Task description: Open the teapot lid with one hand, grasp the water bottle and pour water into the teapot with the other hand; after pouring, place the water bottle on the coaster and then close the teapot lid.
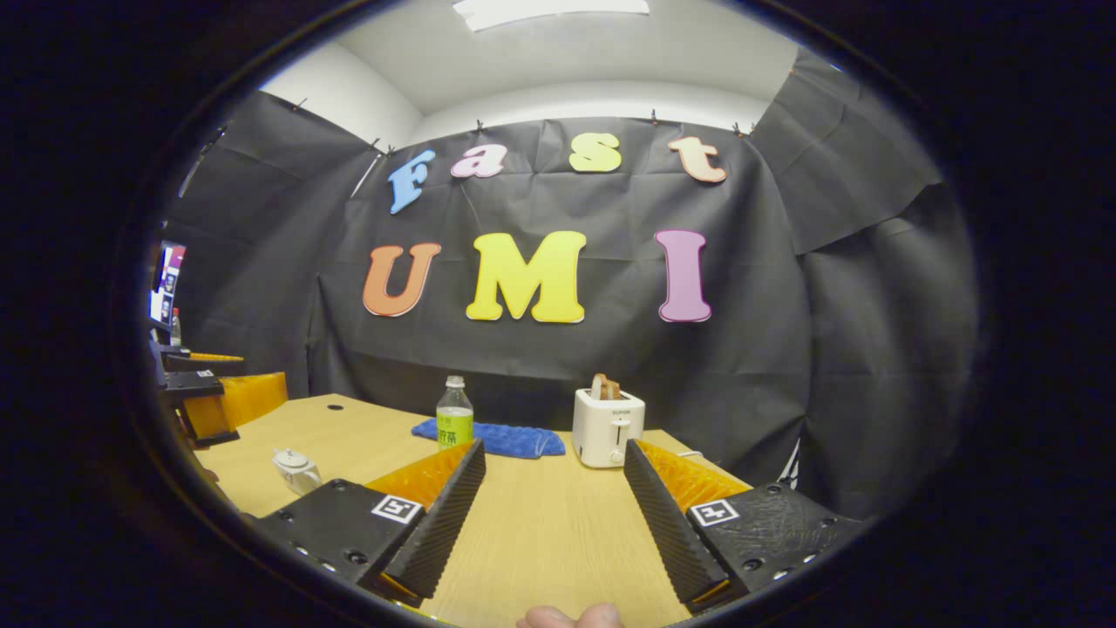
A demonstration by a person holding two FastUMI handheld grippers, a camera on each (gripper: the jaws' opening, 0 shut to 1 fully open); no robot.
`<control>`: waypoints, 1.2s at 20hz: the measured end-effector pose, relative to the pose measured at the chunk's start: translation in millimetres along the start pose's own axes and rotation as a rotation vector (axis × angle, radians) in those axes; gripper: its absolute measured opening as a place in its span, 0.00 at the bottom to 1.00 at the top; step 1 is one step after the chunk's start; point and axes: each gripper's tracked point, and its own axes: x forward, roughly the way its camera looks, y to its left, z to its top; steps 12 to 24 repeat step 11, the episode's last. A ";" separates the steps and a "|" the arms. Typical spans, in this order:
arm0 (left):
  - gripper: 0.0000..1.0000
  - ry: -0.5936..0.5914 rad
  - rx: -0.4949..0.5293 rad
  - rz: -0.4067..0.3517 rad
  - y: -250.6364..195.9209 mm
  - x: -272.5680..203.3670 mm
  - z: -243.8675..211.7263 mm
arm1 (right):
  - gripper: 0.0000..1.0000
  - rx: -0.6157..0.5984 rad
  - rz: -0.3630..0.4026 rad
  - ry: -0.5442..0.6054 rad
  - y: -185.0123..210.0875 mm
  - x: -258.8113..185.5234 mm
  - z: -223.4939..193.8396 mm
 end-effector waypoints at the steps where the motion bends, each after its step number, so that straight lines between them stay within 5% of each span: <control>1: 1.00 -0.001 -0.010 0.013 3.5 -1.6 0.1 | 0.95 0.000 -0.002 0.000 2.4 -0.9 1.3; 24: 1.00 -0.016 -0.026 0.013 10.6 -7.7 9.6 | 0.95 0.001 0.033 -0.001 33.1 -4.2 15.3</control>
